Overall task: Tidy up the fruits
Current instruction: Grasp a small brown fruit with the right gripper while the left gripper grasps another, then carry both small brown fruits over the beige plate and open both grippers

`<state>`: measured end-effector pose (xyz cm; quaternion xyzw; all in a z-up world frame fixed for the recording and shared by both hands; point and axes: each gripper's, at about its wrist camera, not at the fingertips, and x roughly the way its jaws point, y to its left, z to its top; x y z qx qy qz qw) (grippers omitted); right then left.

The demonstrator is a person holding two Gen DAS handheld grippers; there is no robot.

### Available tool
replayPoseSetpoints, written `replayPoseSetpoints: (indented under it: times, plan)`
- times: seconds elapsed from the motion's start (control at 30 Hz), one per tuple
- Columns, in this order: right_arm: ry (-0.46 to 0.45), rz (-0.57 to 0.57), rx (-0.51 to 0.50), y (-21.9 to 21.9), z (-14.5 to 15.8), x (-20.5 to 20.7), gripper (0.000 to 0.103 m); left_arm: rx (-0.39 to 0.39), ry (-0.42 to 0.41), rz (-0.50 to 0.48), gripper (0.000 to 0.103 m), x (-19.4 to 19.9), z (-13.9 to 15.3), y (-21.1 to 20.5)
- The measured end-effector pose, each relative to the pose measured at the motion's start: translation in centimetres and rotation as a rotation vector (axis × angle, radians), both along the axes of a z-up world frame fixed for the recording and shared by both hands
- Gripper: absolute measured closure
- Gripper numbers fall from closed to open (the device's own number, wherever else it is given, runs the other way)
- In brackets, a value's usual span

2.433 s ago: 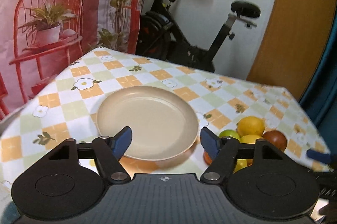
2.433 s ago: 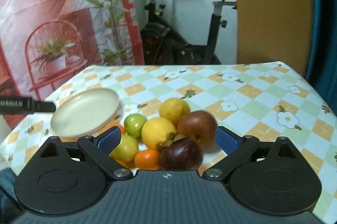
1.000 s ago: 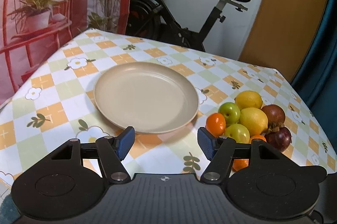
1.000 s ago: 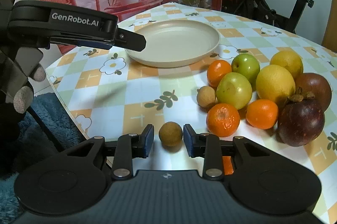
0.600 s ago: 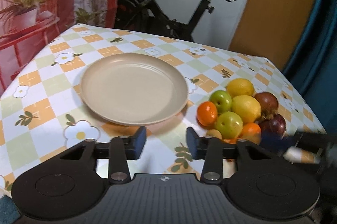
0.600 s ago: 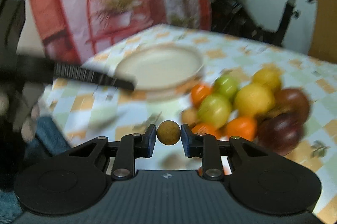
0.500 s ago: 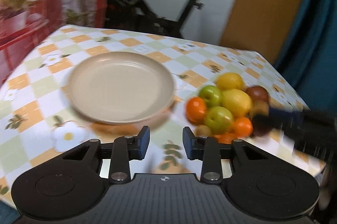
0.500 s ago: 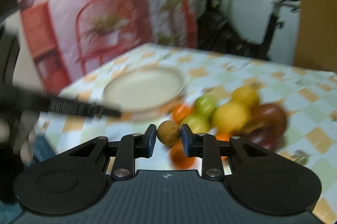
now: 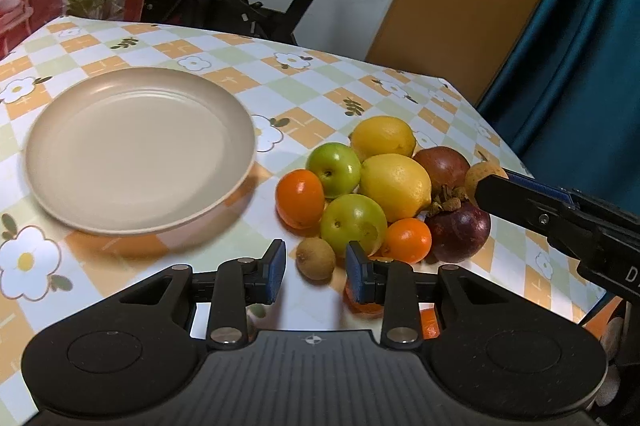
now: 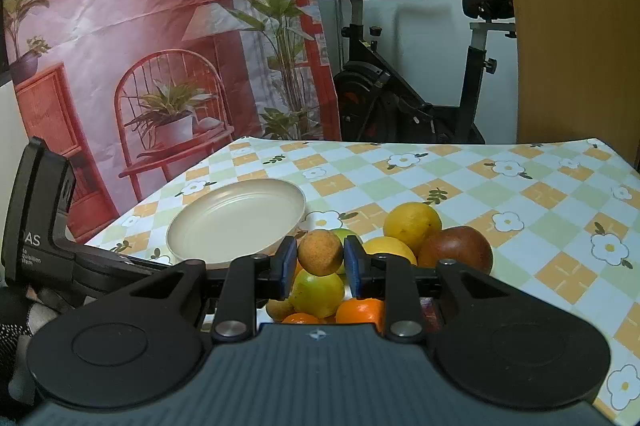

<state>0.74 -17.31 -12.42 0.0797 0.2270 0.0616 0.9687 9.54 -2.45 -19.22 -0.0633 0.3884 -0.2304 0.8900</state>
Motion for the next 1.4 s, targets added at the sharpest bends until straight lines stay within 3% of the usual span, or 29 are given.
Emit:
replayPoseSetpoints:
  times: [0.4, 0.43, 0.47, 0.67, 1.0, 1.23, 1.4]
  plan:
    - [0.015, -0.023, 0.011, -0.4, -0.4, 0.0, 0.075, -0.009, 0.043, 0.002, 0.068, 1.0, -1.6, -0.4]
    - [0.017, -0.023, 0.012, -0.4, -0.4, 0.0, 0.075, -0.009, 0.043, 0.003, 0.070, 1.1, -1.7, -0.5]
    - [0.018, -0.021, 0.012, -0.5, -0.5, 0.1, 0.075, -0.012, 0.047, 0.003, 0.078, 1.1, -1.9, -0.4]
    - [0.026, -0.021, 0.012, -0.3, -0.6, 0.1, 0.075, -0.008, 0.032, 0.006, 0.078, 0.6, -2.0, 0.0]
    - [0.041, 0.012, 0.017, 0.3, -0.6, 0.9, 0.075, -0.006, -0.073, 0.086, 0.078, -0.9, 1.7, 3.5]
    - [0.061, 0.143, -0.011, 3.9, 0.4, 5.5, 0.075, 0.029, -0.095, 0.221, 0.078, 2.1, 3.9, 8.2]
    - [0.105, 0.262, -0.067, 8.9, -0.2, 10.5, 0.075, 0.074, -0.072, 0.254, 0.078, 5.0, 4.4, 10.7]
